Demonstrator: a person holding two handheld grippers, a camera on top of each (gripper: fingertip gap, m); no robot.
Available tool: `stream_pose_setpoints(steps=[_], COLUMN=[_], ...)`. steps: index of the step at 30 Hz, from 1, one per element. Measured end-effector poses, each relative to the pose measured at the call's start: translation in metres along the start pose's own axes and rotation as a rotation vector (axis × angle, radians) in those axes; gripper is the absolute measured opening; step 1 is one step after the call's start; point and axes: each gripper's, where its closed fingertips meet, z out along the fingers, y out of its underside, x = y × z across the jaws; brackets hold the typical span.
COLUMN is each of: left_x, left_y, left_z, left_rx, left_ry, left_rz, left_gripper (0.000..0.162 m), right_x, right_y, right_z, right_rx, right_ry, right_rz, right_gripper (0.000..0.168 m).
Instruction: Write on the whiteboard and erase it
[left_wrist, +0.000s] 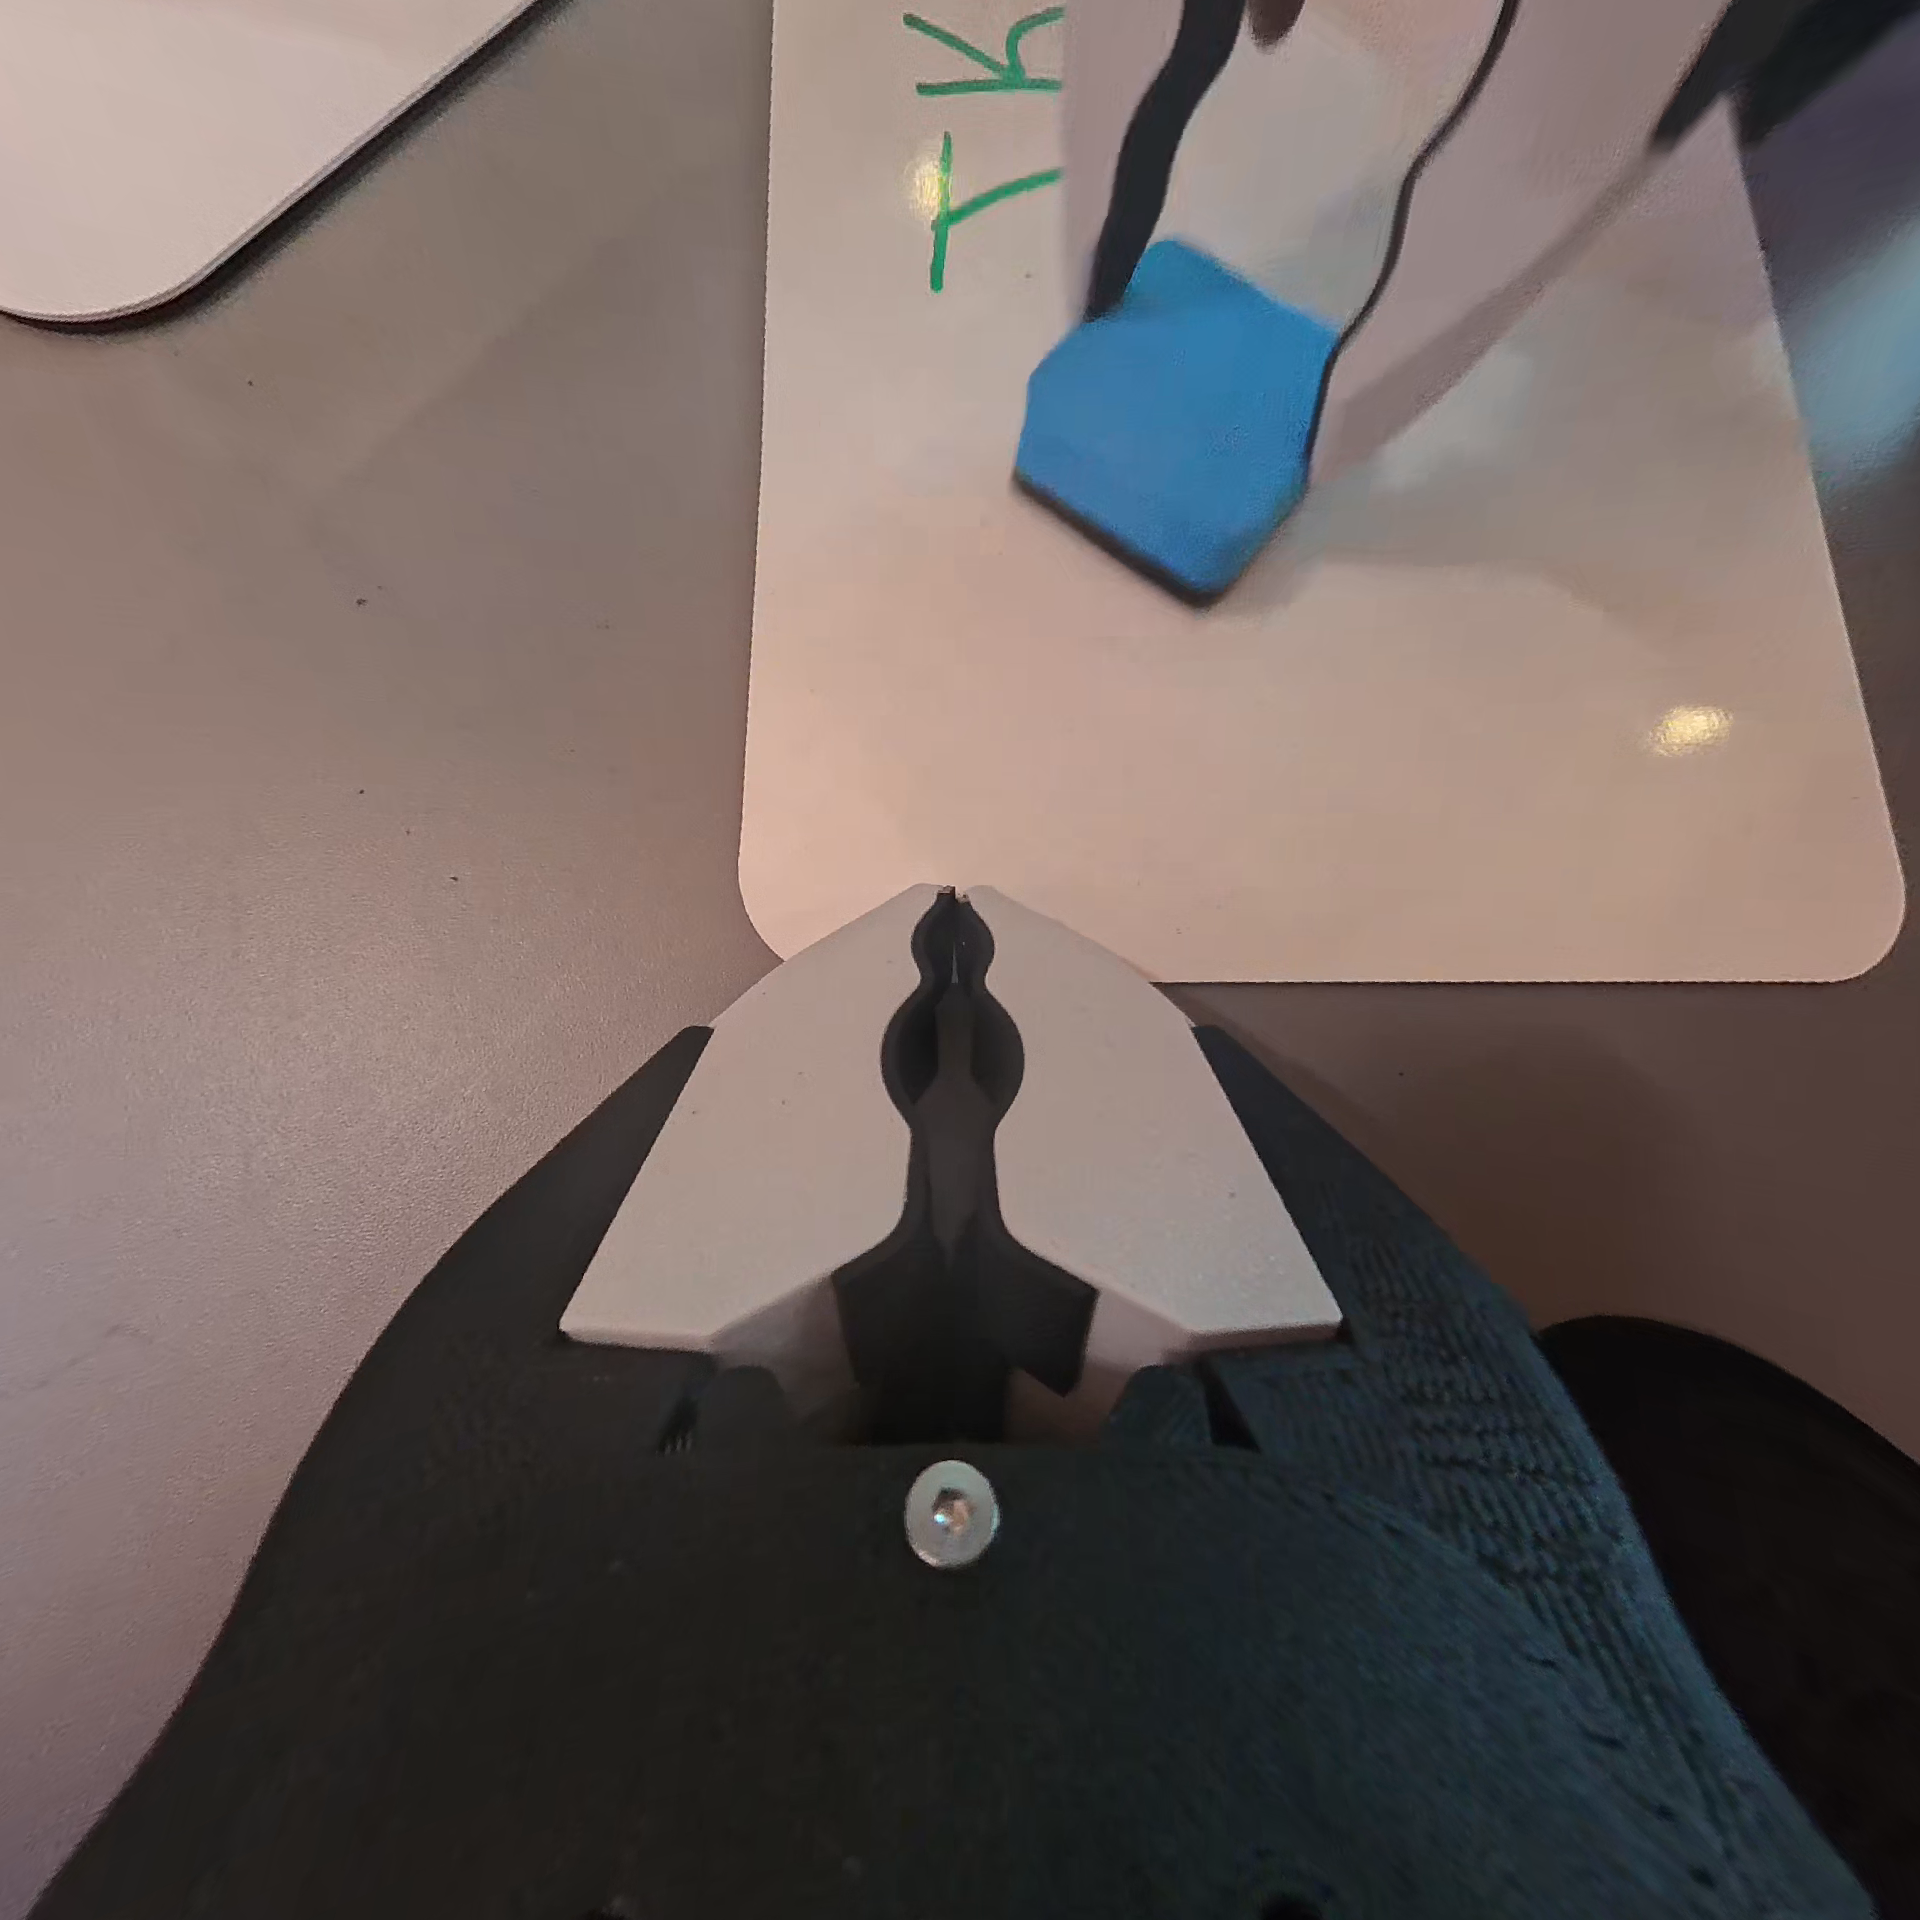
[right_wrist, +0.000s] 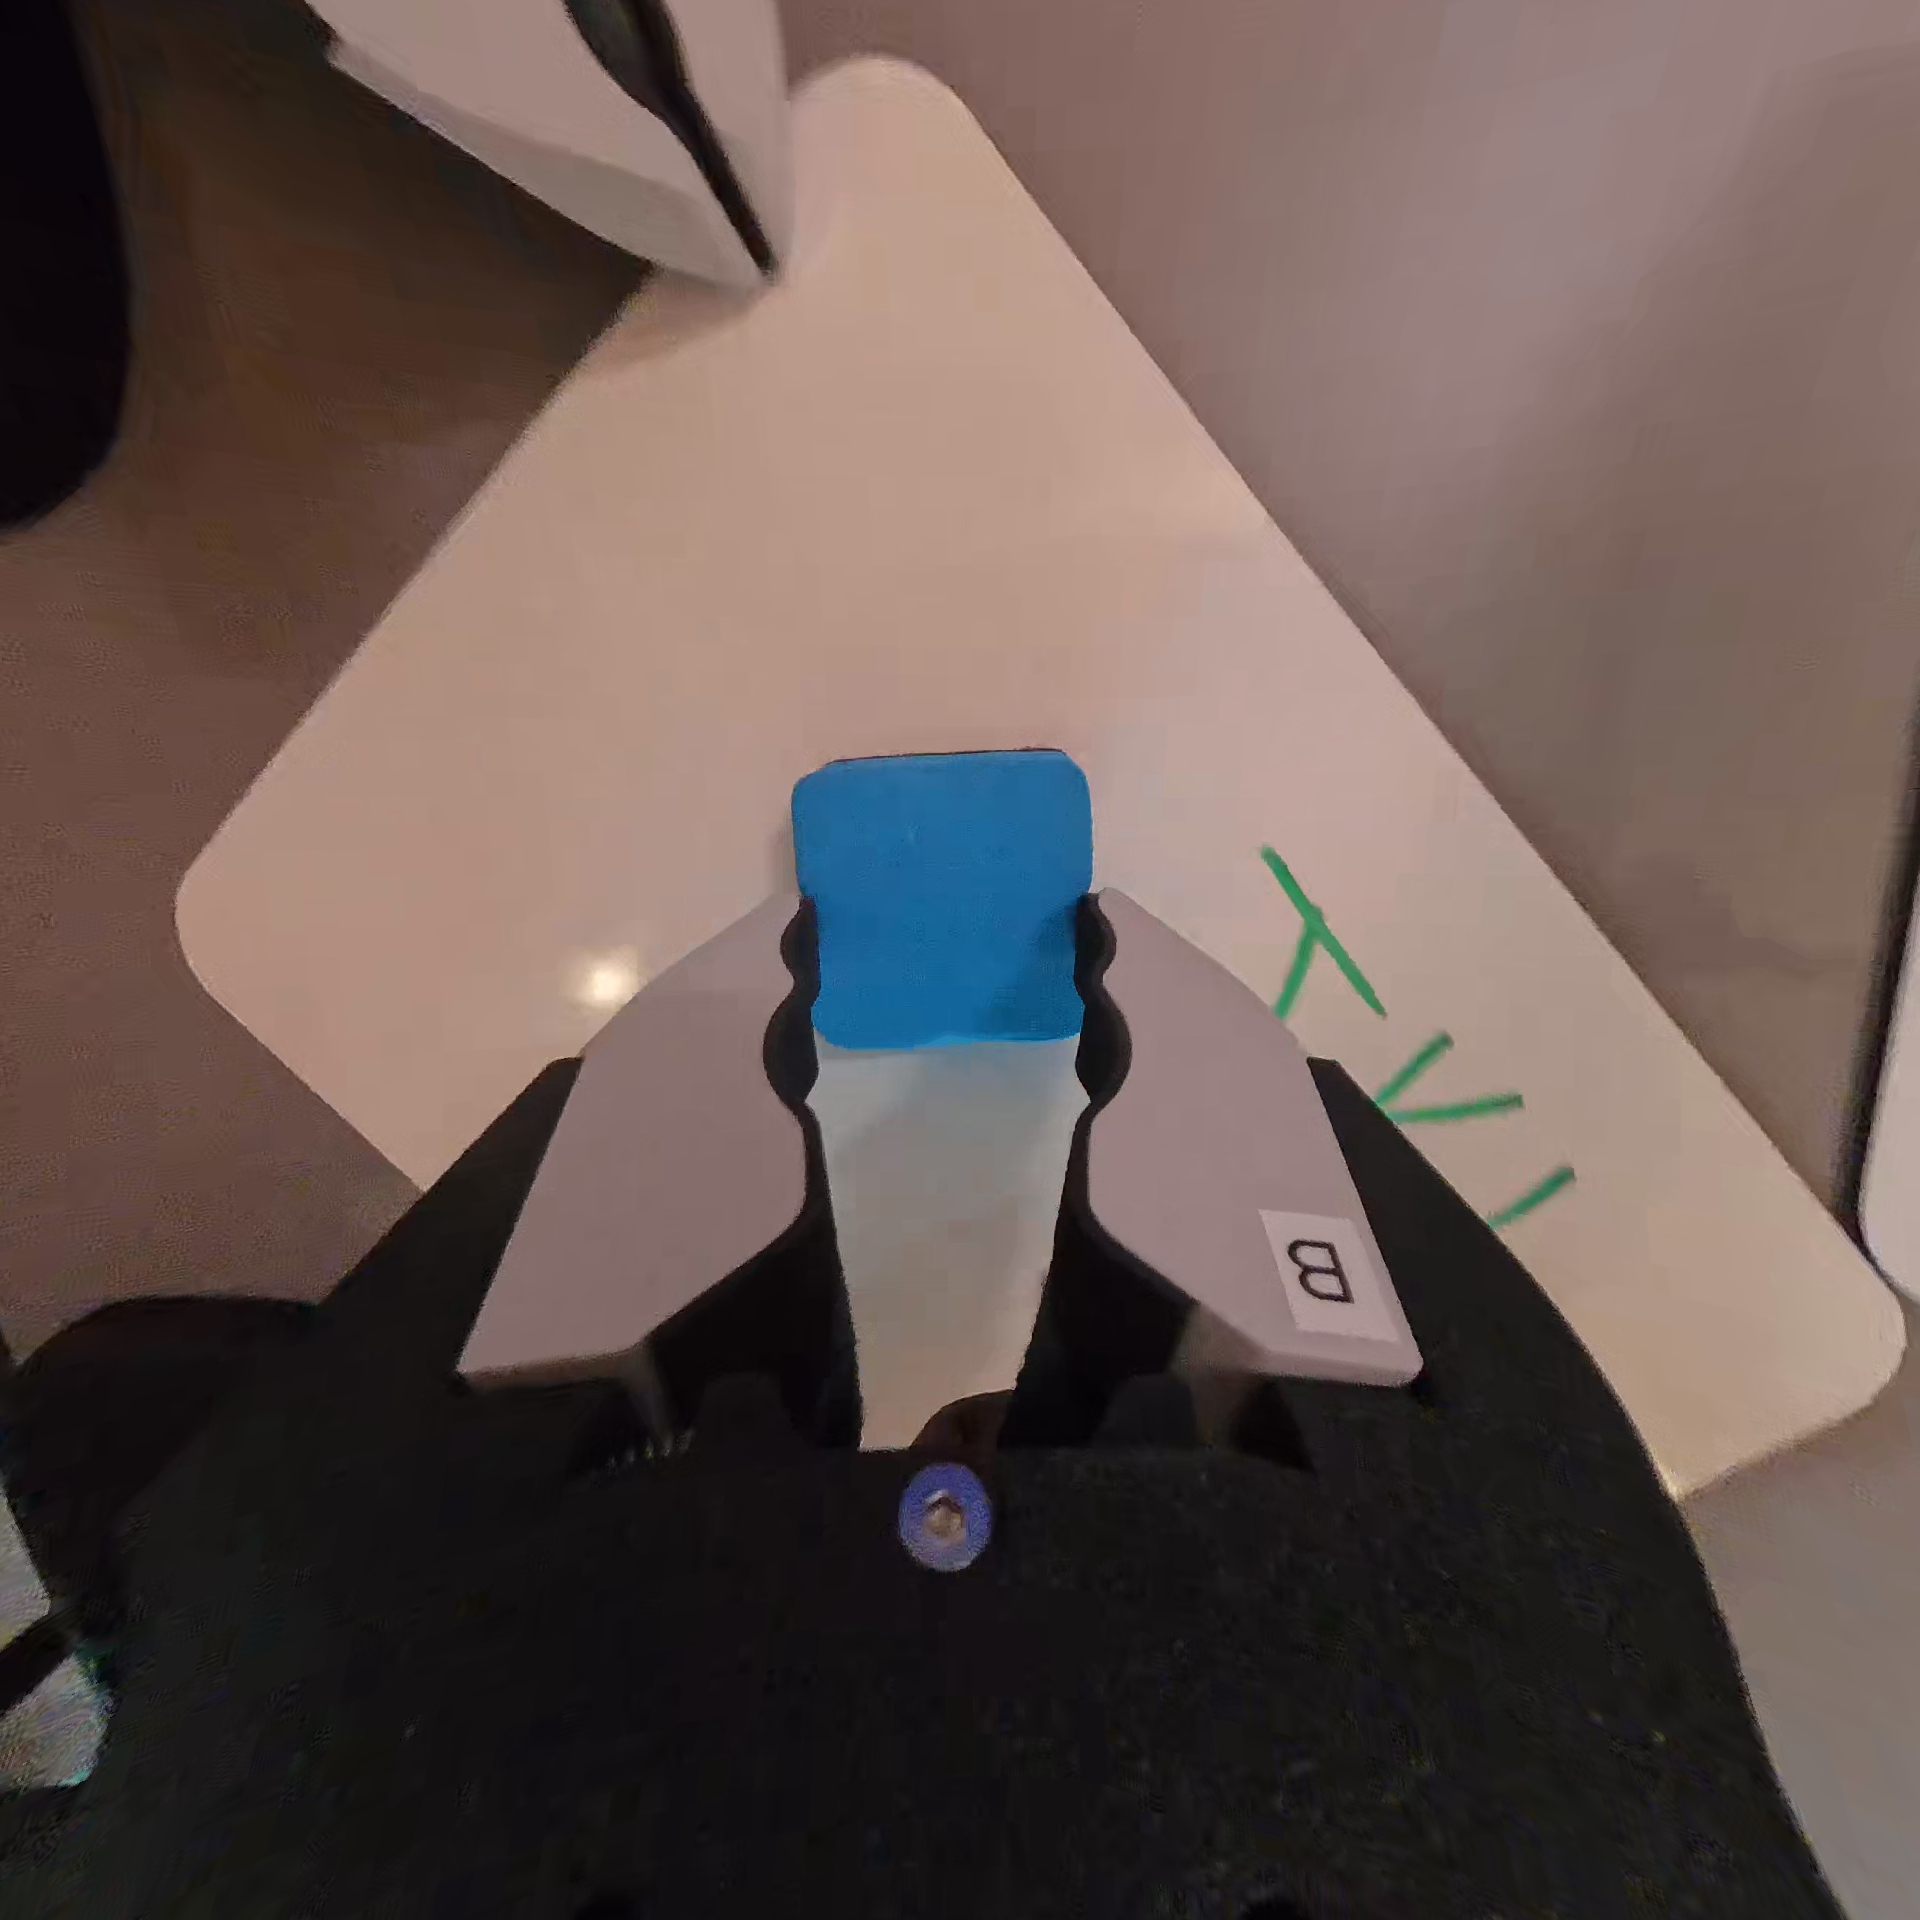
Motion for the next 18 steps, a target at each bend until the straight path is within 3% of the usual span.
stream_pose_setpoints(steps=[2,5,8,10,12,14,16,18], left_x=[0.0,0.0,0.0,0.0,0.0,0.0,0.0,0.0], left_y=[0.0,0.0,0.0,0.0,0.0,0.0,0.0,0.0], left_z=[0.0,0.0,0.001,0.0,0.0,0.0,0.0,0.0], left_rx=[-0.002,-0.002,0.002,0.001,0.001,0.002,0.004,0.002], left_ry=[-0.001,-0.004,0.001,0.0,-0.003,-0.001,0.0,0.001], left_rz=[0.004,0.008,0.002,0.003,0.006,0.002,-0.001,0.002], left_gripper=[0.002,0.002,0.002,0.002,0.002,0.002,0.001,0.002], right_x=[0.04,0.048,0.021,0.052,0.077,0.057,0.035,0.061], right_y=[0.019,-0.003,0.003,0.027,0.019,0.002,0.011,0.033], right_z=[-0.01,-0.004,-0.003,-0.014,-0.015,-0.006,-0.007,-0.018], right_rx=[-0.056,0.08,0.05,-0.026,0.051,0.122,0.073,0.014], right_ry=[0.137,0.207,0.073,0.132,0.22,0.191,0.084,0.121], right_rz=[0.12,0.169,0.066,0.184,0.284,0.185,0.11,0.232], right_gripper=[0.049,0.049,0.048,0.048,0.048,0.049,0.049,0.048])
